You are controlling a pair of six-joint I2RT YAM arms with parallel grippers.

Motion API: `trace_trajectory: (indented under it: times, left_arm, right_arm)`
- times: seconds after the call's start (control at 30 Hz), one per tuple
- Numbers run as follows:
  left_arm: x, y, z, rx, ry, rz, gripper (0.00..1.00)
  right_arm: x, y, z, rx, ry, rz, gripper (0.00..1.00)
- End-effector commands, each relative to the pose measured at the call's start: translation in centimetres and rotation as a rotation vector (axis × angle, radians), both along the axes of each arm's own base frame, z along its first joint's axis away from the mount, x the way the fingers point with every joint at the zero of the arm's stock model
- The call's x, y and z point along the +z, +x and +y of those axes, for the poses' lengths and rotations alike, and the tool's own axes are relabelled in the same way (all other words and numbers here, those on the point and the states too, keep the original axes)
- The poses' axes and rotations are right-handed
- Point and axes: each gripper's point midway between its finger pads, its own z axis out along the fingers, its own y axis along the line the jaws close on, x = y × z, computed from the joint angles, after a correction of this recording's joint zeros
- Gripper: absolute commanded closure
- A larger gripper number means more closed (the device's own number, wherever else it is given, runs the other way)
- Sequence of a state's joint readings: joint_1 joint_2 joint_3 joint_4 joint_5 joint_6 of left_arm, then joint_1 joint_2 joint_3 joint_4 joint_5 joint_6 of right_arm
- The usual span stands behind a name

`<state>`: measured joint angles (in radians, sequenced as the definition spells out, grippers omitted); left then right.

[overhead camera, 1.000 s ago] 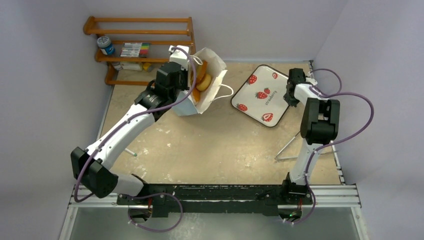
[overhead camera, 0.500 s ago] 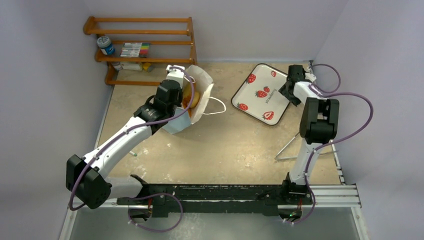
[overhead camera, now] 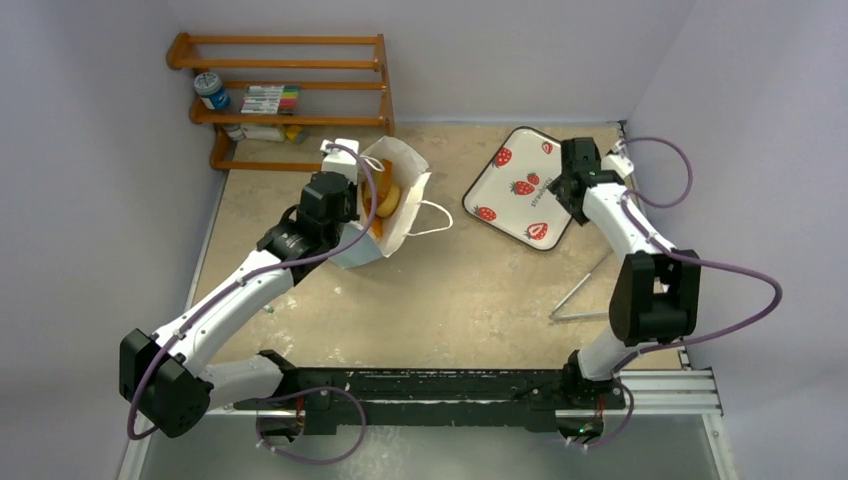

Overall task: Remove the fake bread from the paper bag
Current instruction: Move the paper bag to the center of the board, then pick up the clamp from the center of the board.

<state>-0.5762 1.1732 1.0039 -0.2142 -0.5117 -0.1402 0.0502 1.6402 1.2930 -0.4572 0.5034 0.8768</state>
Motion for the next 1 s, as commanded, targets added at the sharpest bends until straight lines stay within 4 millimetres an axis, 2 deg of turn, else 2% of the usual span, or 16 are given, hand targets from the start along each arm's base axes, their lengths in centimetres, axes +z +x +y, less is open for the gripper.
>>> trace_trajectory:
  times: [0.0, 0.2, 0.43, 0.73, 0.97]
  left_arm:
    - [2.6, 0.2, -1.1, -0.031, -0.127, -0.092, 1.0]
    - [2.2, 0.4, -2.3, -0.062, -0.205, -0.105, 1.0]
    - [2.0, 0.5, -3.5, -0.088, -0.276, -0.115, 1.0]
    - [2.5, 0.5, -3.5, -0.096, -0.287, -0.13, 1.0]
    - [1.8, 0.4, -3.3, -0.089, -0.278, -0.119, 1.0]
  right_arm:
    - [-2.3, -5.7, 0.6, -0.124, 0.061, 0.101, 0.3]
    - [-2.8, -10.2, 0.6, -0.164, 0.084, 0.166, 0.3]
    - [-3.5, -13.8, 1.0, -0.197, 0.123, 0.243, 0.31]
    - [-5.6, -16.2, 1.6, -0.209, 0.157, 0.316, 0.32]
    - [-8.0, -17.7, 1.3, -0.202, 0.13, 0.399, 0.32]
